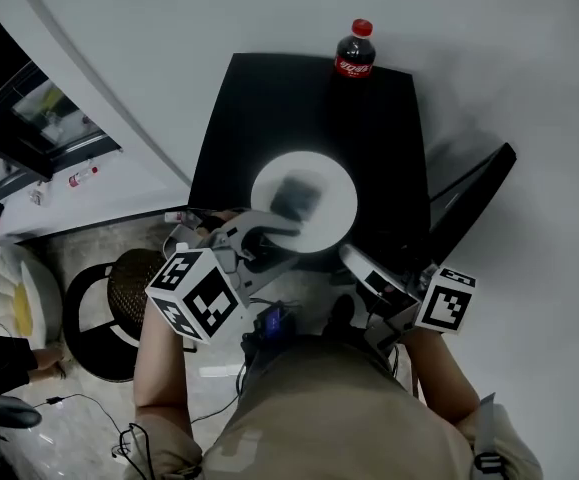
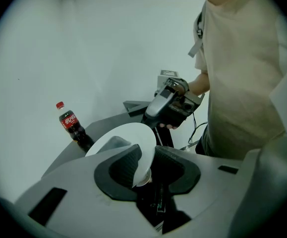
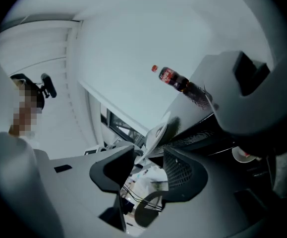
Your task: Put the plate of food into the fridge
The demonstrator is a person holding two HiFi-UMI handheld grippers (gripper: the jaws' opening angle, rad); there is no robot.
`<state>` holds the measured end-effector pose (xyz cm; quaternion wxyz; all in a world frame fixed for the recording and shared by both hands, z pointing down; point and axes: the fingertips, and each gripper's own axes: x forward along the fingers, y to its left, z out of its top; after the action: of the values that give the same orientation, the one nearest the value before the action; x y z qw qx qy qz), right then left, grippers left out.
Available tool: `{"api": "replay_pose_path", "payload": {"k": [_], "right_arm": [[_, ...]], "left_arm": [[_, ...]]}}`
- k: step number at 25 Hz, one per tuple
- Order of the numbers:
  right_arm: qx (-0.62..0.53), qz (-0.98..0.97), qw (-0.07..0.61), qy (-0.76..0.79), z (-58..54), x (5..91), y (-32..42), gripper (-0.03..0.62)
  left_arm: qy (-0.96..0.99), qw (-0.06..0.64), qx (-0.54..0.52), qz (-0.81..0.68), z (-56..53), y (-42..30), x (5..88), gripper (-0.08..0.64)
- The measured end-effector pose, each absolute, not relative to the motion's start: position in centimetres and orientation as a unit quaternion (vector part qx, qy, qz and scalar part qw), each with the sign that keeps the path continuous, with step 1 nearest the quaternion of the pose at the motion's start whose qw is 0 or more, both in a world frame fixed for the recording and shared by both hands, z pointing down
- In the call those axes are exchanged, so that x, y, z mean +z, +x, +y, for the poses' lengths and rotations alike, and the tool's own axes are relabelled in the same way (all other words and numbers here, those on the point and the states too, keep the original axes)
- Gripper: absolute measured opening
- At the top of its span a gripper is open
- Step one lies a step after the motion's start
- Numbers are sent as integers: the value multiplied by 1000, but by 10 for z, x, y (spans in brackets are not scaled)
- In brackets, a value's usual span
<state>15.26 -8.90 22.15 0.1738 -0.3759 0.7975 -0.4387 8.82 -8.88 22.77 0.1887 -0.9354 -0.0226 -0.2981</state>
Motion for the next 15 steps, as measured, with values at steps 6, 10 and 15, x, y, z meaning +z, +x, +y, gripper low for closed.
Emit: {"api": "replay_pose_path", "payload": {"k": [6, 10, 15], "right_arm": [[-470, 790, 182, -350, -108, 224, 132, 160], [-478, 783, 183, -354, -111, 224, 126, 150], [-500, 749, 184, -392, -111, 235, 137, 50]], "left_arm": [[-935, 197, -292, -36, -85, 85, 228, 107], [-937, 199, -284, -42, -80, 83, 226, 107], [-952, 169, -253, -44, -72, 84, 229, 109]]}}
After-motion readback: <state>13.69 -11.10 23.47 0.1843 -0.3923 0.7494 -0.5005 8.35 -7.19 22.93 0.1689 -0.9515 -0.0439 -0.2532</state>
